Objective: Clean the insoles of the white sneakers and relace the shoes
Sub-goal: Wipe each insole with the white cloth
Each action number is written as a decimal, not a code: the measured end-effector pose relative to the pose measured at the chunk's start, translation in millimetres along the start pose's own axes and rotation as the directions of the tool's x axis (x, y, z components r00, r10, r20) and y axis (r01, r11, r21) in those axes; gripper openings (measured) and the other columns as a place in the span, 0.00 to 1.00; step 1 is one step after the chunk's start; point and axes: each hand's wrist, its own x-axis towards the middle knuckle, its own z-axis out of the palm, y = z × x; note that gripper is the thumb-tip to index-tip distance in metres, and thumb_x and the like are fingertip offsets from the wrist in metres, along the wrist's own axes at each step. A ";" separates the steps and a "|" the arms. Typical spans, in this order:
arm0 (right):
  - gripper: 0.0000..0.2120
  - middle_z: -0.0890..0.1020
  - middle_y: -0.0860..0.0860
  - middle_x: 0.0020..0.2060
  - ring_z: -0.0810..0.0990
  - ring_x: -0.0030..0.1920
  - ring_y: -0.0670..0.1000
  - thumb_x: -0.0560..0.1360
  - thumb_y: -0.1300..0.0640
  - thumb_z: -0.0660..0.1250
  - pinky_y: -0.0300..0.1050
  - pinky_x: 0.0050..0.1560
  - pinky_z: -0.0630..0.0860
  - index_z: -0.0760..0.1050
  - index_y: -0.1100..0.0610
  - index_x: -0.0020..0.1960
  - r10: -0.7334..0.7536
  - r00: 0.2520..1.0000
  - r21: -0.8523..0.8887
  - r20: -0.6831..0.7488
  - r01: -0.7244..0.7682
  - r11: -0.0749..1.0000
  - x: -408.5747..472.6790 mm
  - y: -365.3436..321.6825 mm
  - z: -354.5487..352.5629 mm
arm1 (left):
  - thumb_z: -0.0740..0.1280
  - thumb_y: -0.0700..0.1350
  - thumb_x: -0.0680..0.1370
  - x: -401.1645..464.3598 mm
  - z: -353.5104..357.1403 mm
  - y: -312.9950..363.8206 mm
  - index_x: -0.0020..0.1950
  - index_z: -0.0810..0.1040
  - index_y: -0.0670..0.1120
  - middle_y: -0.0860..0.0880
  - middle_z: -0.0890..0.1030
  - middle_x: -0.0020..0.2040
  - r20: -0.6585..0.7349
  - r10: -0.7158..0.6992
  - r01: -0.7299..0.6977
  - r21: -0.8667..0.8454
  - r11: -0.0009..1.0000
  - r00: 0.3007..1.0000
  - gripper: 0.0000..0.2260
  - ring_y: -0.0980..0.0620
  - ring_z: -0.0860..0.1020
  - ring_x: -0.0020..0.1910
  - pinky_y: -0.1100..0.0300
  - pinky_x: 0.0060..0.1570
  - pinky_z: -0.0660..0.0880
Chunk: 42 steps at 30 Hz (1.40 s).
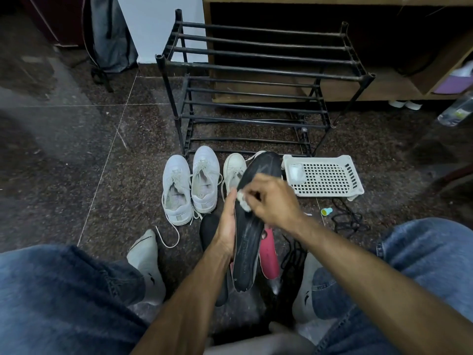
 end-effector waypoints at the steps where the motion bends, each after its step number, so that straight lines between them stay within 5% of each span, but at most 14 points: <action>1: 0.07 0.80 0.49 0.42 0.76 0.38 0.47 0.75 0.57 0.68 0.45 0.42 0.76 0.83 0.55 0.50 0.058 0.997 -0.020 -0.058 -0.059 0.998 9.4 5.0 -3.0 | 0.58 0.67 0.75 1.6 -0.7 -1.3 0.53 0.79 0.37 0.36 0.77 0.41 0.070 -0.029 0.028 0.013 1.000 0.997 0.32 0.42 0.77 0.36 0.56 0.33 0.77; 4: 0.06 0.80 0.47 0.41 0.78 0.39 0.49 0.74 0.58 0.69 0.47 0.41 0.77 0.84 0.54 0.48 0.149 0.972 0.025 -0.181 -0.147 0.989 22.1 11.2 -5.9 | 0.58 0.70 0.74 4.0 -3.0 -1.6 0.55 0.79 0.38 0.37 0.77 0.39 0.130 -0.049 0.046 0.021 0.999 0.990 0.35 0.42 0.77 0.33 0.55 0.30 0.76; 8: 0.06 0.78 0.44 0.39 0.70 0.34 0.38 0.74 0.60 0.69 0.44 0.39 0.74 0.84 0.56 0.48 -0.050 0.998 0.094 0.038 0.046 0.995 -8.0 -3.9 -3.1 | 0.56 0.66 0.77 3.3 -6.0 0.9 0.47 0.84 0.38 0.38 0.81 0.38 0.074 -0.022 0.023 -0.022 0.999 0.997 0.32 0.44 0.81 0.36 0.54 0.37 0.79; 10: 0.07 0.79 0.47 0.41 0.71 0.34 0.40 0.74 0.59 0.68 0.45 0.39 0.76 0.83 0.55 0.49 -0.092 0.992 0.027 0.088 0.090 0.996 -11.3 -4.7 -4.7 | 0.54 0.67 0.77 4.0 -5.6 1.3 0.41 0.85 0.39 0.38 0.80 0.36 0.078 -0.027 0.024 0.042 0.999 0.997 0.34 0.45 0.79 0.35 0.54 0.37 0.77; 16: 0.07 0.80 0.49 0.42 0.79 0.41 0.53 0.75 0.58 0.67 0.51 0.41 0.78 0.83 0.56 0.49 0.055 0.989 -0.070 -0.134 -0.064 0.995 22.2 1.2 -12.2 | 0.55 0.71 0.75 5.8 -1.3 7.5 0.53 0.79 0.37 0.37 0.76 0.37 0.141 -0.038 0.025 0.097 0.995 0.989 0.37 0.43 0.76 0.32 0.55 0.30 0.75; 20: 0.09 0.78 0.48 0.40 0.78 0.37 0.52 0.74 0.56 0.64 0.53 0.37 0.79 0.83 0.55 0.49 -0.135 0.989 -0.053 0.064 0.139 0.989 -3.3 -11.7 -10.4 | 0.57 0.66 0.76 0.4 -1.7 10.1 0.44 0.85 0.39 0.37 0.80 0.41 0.096 -0.012 0.005 0.073 0.997 0.995 0.31 0.43 0.80 0.39 0.52 0.43 0.76; 26: 0.10 0.76 0.49 0.45 0.79 0.39 0.58 0.77 0.55 0.60 0.53 0.40 0.76 0.80 0.54 0.50 -0.029 0.999 -0.343 0.019 0.033 0.939 22.1 6.8 -27.7 | 0.57 0.72 0.74 4.6 -3.6 6.7 0.53 0.80 0.37 0.36 0.75 0.38 0.100 -0.037 0.022 0.152 0.988 0.994 0.37 0.42 0.73 0.33 0.57 0.29 0.73; 31: 0.04 0.73 0.50 0.41 0.74 0.25 0.55 0.73 0.59 0.66 0.45 0.26 0.68 0.79 0.57 0.42 -0.224 0.940 -0.355 0.258 0.308 0.883 0.5 -7.9 -24.9 | 0.53 0.73 0.74 2.5 -2.0 4.1 0.44 0.81 0.37 0.36 0.74 0.36 0.070 -0.047 0.034 0.184 0.982 0.996 0.39 0.42 0.71 0.32 0.54 0.31 0.70; 36: 0.08 0.73 0.52 0.51 0.79 0.38 0.61 0.77 0.57 0.61 0.51 0.33 0.70 0.77 0.58 0.51 -0.142 0.966 -0.532 0.215 0.238 0.812 23.7 -5.0 -37.9 | 0.54 0.72 0.75 2.9 -0.4 3.2 0.52 0.79 0.38 0.38 0.74 0.37 0.073 -0.025 0.012 0.172 0.985 0.997 0.37 0.45 0.74 0.29 0.58 0.26 0.71; 38: 0.06 0.73 0.52 0.49 0.79 0.35 0.59 0.76 0.57 0.64 0.50 0.31 0.72 0.77 0.58 0.49 -0.191 0.938 -0.535 0.288 0.323 0.781 20.2 -11.7 -36.4 | 0.52 0.71 0.76 0.4 1.8 5.8 0.46 0.82 0.38 0.38 0.74 0.34 0.065 -0.024 0.010 0.211 0.977 0.998 0.37 0.45 0.73 0.29 0.57 0.27 0.70; 40: 0.07 0.74 0.50 0.41 0.75 0.25 0.54 0.67 0.57 0.74 0.42 0.23 0.62 0.78 0.57 0.40 -0.219 0.890 -0.494 0.401 0.411 0.766 11.0 -20.4 -33.8 | 0.50 0.67 0.80 -0.9 2.1 7.8 0.34 0.84 0.41 0.39 0.76 0.29 0.051 -0.007 -0.006 0.245 0.970 0.999 0.36 0.45 0.74 0.28 0.57 0.29 0.71; 42: 0.10 0.74 0.50 0.37 0.71 0.21 0.53 0.62 0.58 0.78 0.39 0.22 0.57 0.77 0.56 0.35 -0.230 0.899 -0.486 0.373 0.400 0.777 10.3 -15.6 -31.2 | 0.49 0.67 0.80 1.5 0.9 7.1 0.35 0.83 0.41 0.38 0.76 0.29 0.063 -0.014 -0.002 0.245 0.969 0.998 0.36 0.45 0.74 0.27 0.57 0.27 0.72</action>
